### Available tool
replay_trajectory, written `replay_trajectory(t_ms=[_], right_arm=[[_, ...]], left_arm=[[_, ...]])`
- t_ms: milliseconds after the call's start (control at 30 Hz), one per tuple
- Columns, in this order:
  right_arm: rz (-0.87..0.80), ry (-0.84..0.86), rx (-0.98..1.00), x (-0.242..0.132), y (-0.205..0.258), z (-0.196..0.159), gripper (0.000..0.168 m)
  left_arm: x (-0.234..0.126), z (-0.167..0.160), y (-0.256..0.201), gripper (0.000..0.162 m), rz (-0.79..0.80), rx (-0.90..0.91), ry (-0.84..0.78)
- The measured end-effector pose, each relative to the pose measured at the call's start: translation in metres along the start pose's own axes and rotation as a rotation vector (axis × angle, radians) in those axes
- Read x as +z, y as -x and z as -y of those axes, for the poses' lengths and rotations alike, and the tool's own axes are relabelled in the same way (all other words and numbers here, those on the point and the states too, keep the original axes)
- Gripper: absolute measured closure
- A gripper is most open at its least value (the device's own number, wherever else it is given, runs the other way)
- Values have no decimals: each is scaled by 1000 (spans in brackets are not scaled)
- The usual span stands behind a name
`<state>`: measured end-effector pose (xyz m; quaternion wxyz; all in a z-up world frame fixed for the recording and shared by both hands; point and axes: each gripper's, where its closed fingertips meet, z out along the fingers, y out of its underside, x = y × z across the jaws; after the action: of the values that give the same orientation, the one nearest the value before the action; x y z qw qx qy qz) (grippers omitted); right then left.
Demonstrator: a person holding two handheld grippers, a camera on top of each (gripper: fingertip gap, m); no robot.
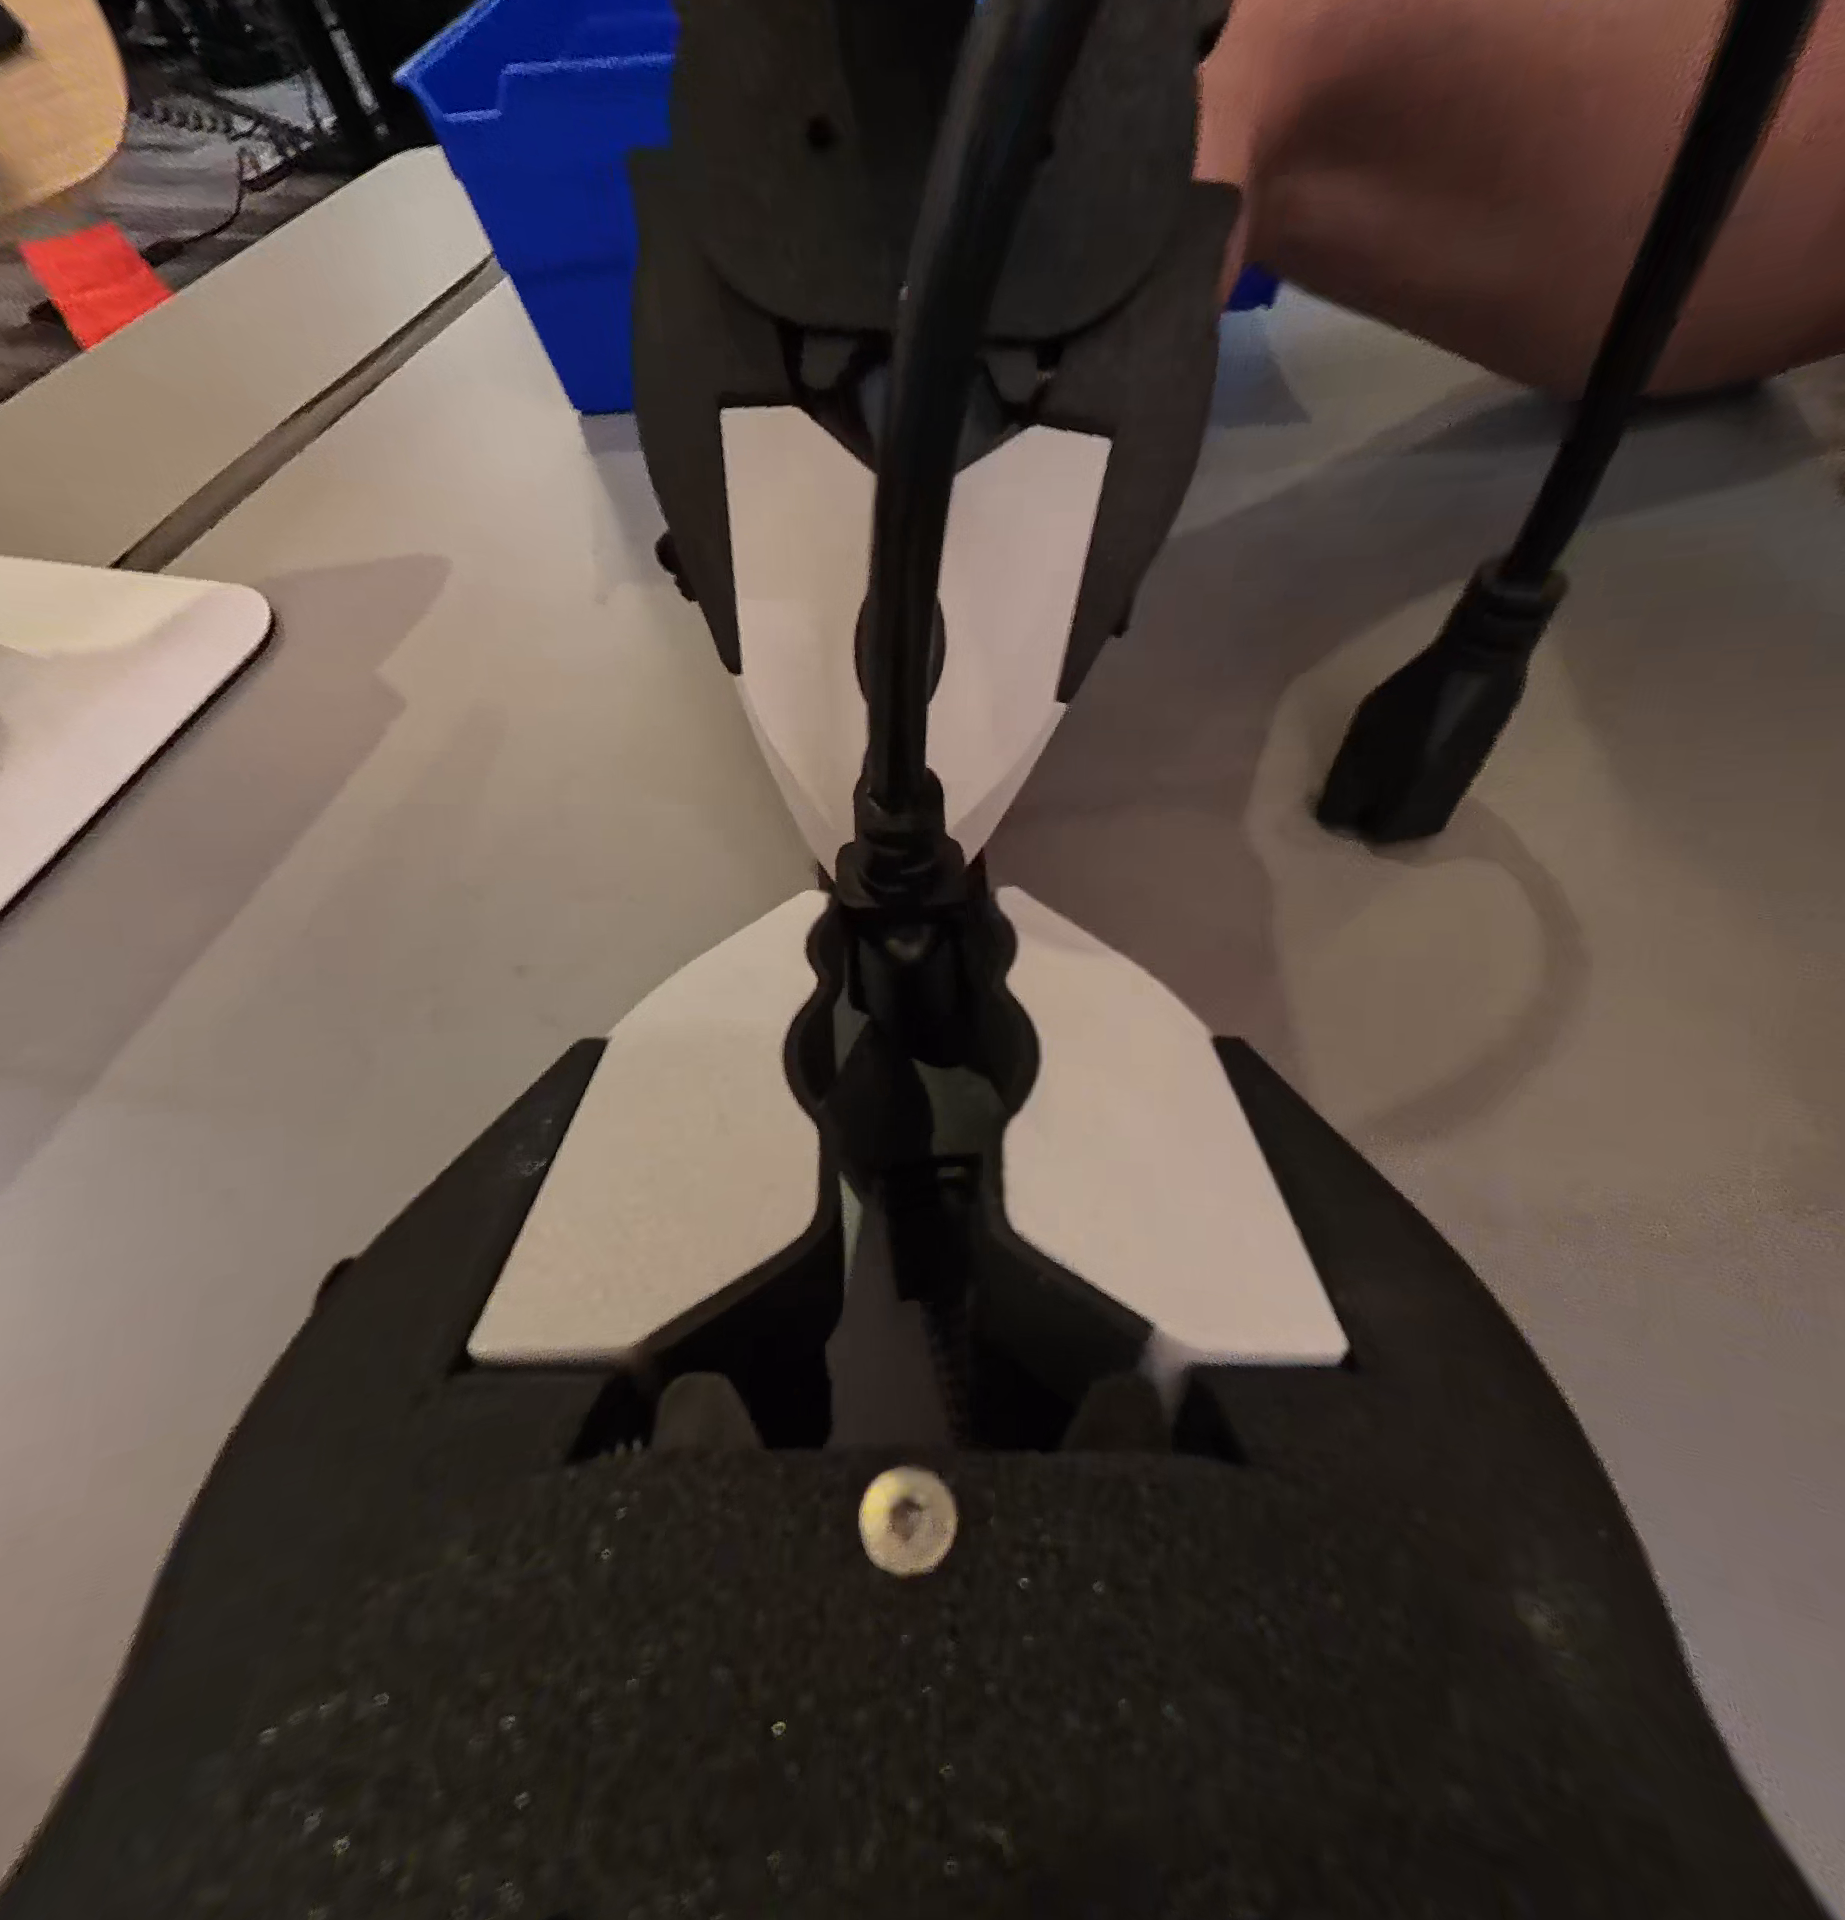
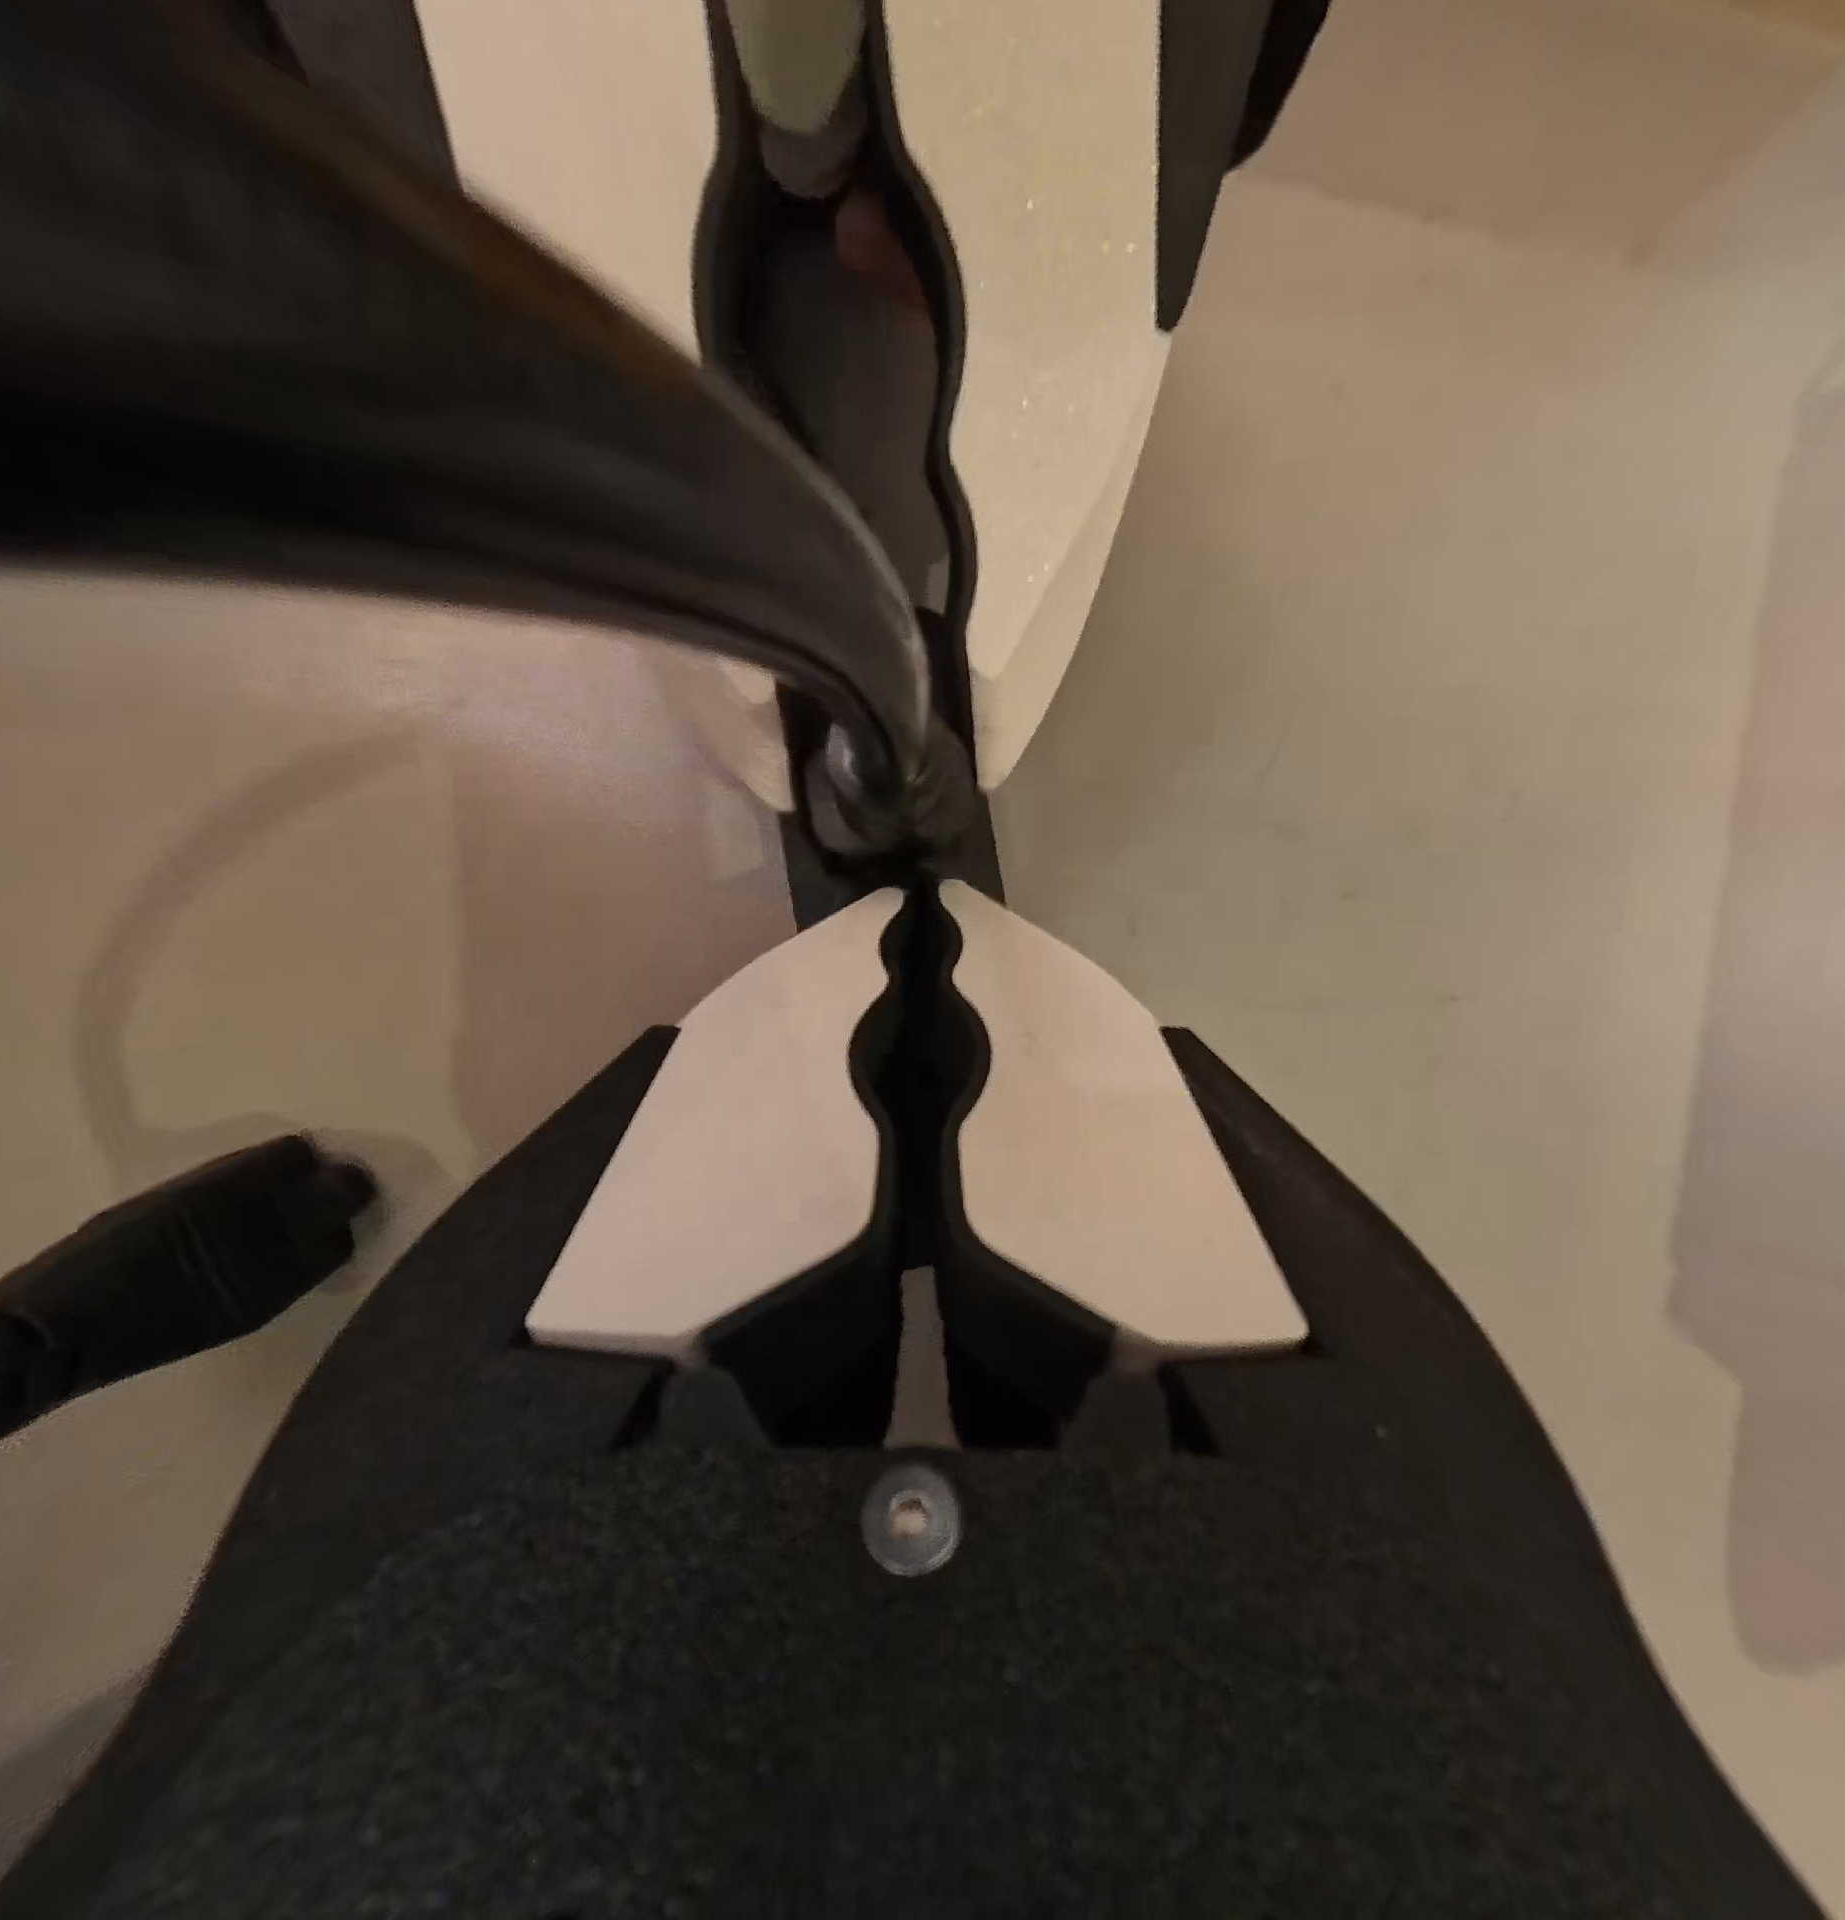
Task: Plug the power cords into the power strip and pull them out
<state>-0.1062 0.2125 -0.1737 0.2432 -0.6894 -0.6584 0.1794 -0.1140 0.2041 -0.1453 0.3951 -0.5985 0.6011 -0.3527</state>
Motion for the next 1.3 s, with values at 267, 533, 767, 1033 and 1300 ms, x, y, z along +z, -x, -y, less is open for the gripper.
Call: replay_trajectory(t_ms=[267,533,767,1033,1300], right_arm=[[-197,-81,353,-41,-33,-22,131],[-646,-319,626,-111,21,-47,127],[-817,-531,723,-121,120,-49,128],[-892,-449,537,-110,170,-30,129],[-807,-449,521,-96,175,-33,130]], left_arm=[[-62,24,3,113,143,-99,-195],[-117,50,-60,116,202,-356,-299],[-111,4,-141,119,393,-312,-33],[-136,-59,-101,118,775,-176,194],[-118,-69,-106,103,615,-522,129]])
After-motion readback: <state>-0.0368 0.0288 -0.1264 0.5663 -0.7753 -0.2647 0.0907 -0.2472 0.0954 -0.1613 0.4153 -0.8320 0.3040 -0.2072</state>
